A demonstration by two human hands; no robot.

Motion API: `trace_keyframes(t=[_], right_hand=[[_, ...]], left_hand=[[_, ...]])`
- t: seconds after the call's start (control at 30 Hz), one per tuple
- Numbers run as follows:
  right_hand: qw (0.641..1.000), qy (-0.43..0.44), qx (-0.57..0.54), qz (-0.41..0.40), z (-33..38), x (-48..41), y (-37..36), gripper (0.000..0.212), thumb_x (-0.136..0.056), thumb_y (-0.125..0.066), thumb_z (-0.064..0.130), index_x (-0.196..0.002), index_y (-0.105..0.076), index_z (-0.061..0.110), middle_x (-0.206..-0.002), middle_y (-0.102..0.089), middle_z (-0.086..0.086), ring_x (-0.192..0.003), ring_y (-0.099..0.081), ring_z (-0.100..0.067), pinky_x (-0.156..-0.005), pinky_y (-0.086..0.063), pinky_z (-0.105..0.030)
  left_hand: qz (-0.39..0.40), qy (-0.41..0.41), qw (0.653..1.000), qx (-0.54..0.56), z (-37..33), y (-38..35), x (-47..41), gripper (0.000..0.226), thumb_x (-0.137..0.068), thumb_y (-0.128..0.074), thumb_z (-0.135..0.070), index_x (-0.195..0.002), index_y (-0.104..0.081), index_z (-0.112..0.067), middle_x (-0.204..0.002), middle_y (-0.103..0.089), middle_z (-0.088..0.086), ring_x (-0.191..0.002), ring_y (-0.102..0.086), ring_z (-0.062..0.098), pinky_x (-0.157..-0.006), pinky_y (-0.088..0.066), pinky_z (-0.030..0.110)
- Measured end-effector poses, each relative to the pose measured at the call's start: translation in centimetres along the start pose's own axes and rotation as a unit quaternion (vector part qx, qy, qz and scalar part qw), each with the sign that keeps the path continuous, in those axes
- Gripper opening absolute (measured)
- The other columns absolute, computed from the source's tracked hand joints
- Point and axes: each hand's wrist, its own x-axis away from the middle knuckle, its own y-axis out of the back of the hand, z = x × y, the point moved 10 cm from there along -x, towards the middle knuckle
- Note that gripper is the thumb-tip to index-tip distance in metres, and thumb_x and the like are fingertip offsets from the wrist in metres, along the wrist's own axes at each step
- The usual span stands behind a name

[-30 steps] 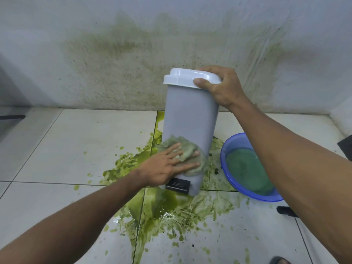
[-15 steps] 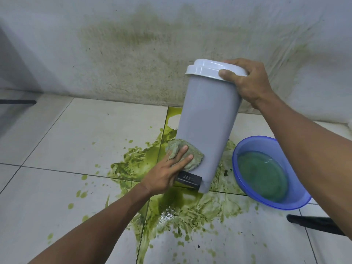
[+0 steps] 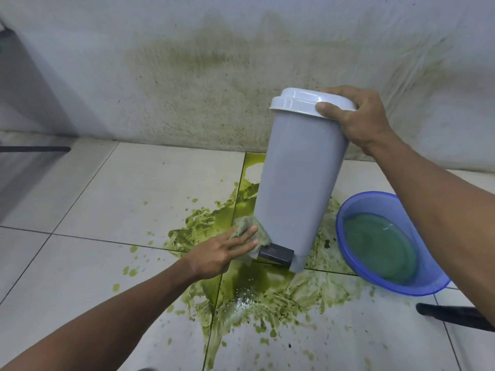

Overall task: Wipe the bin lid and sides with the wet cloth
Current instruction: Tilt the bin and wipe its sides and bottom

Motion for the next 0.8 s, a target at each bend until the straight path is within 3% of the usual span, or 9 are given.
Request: trace_keyframes(t=[0.13, 0.27, 0.43, 0.53, 0.63, 0.7, 0.8], right_hand=[[1.0, -0.003, 0.001, -0.006, 0.0, -0.1, 0.1, 0.034, -0.077, -0.079, 0.042, -0.107, -0.076, 0.026, -0.107, -0.073, 0.011, -0.096, -0.066, -0.004, -0.087, -0.053, -0.025], [1.0, -0.002, 0.005, -0.001, -0.2, -0.1, 0.1, 0.04, -0.074, -0.079, 0.048, -0.108, -0.077, 0.026, -0.109, -0.074, 0.008, -0.1, -0.068, -0.009, -0.089, -0.055, -0.03], [1.0, -0.003, 0.007, -0.009, -0.1, -0.1, 0.2, 0.038, -0.073, -0.078, 0.05, -0.105, -0.076, 0.029, -0.108, -0.074, 0.007, -0.099, -0.068, -0.011, -0.089, -0.055, -0.03], [1.0, -0.004, 0.0, -0.002, -0.1, 0.0, 0.0, 0.037, -0.073, -0.078, 0.05, -0.104, -0.076, 0.029, -0.107, -0.074, 0.009, -0.1, -0.069, -0.011, -0.09, -0.056, -0.033], [1.0, -0.002, -0.002, -0.004, 0.0, 0.2, 0.2, 0.039, -0.074, -0.079, 0.048, -0.107, -0.077, 0.027, -0.108, -0.074, 0.009, -0.101, -0.069, -0.012, -0.091, -0.057, -0.036], [1.0, -0.003, -0.004, -0.006, -0.1, 0.2, 0.4, 0.039, -0.075, -0.079, 0.047, -0.107, -0.077, 0.026, -0.107, -0.074, 0.008, -0.099, -0.069, -0.012, -0.091, -0.057, -0.036], [1.0, -0.006, -0.01, -0.009, -0.1, 0.3, 0.1, 0.035, -0.075, -0.079, 0.046, -0.104, -0.077, 0.027, -0.105, -0.074, 0.009, -0.097, -0.069, -0.011, -0.089, -0.057, -0.034]], left_hand=[[-0.053, 0.087, 0.992, 0.076, -0.6, 0.0, -1.4, 0.08, -0.097, -0.038, -0.009, -0.163, -0.003, -0.036, -0.172, 0.004, -0.006, -0.145, -0.04, 0.04, -0.093, -0.058, 0.053], [-0.141, 0.131, 0.973, 0.124, -0.6, 1.7, -4.2, 0.051, -0.111, -0.029, -0.027, -0.161, -0.019, -0.026, -0.171, 0.004, -0.01, -0.142, -0.045, 0.034, -0.105, -0.049, 0.048], [-0.167, 0.178, 0.956, 0.163, 0.2, 0.9, -4.0, 0.053, -0.111, -0.031, -0.038, -0.161, -0.015, -0.034, -0.172, 0.002, -0.008, -0.151, -0.026, 0.021, -0.112, -0.045, 0.048], [-0.16, 0.214, 0.943, 0.197, 1.6, 1.2, -5.1, 0.059, -0.108, -0.029, -0.049, -0.16, -0.001, -0.044, -0.169, 0.014, -0.018, -0.155, -0.009, 0.01, -0.119, -0.033, 0.034], [-0.172, 0.256, 0.918, 0.249, 1.9, 1.1, -5.3, 0.064, -0.109, -0.032, -0.04, -0.159, 0.008, -0.045, -0.17, 0.013, -0.014, -0.157, 0.001, 0.007, -0.124, -0.011, 0.018], [-0.182, 0.298, 0.89, 0.295, 2.1, 0.3, -4.5, 0.064, -0.11, -0.032, -0.036, -0.158, 0.009, -0.043, -0.17, 0.004, -0.012, -0.156, -0.001, 0.005, -0.127, -0.009, 0.027], [-0.199, 0.345, 0.855, 0.332, 2.9, 0.0, -4.4, 0.062, -0.107, -0.03, -0.045, -0.162, -0.001, -0.037, -0.17, -0.013, -0.01, -0.155, -0.018, 0.008, -0.125, -0.025, 0.042]])
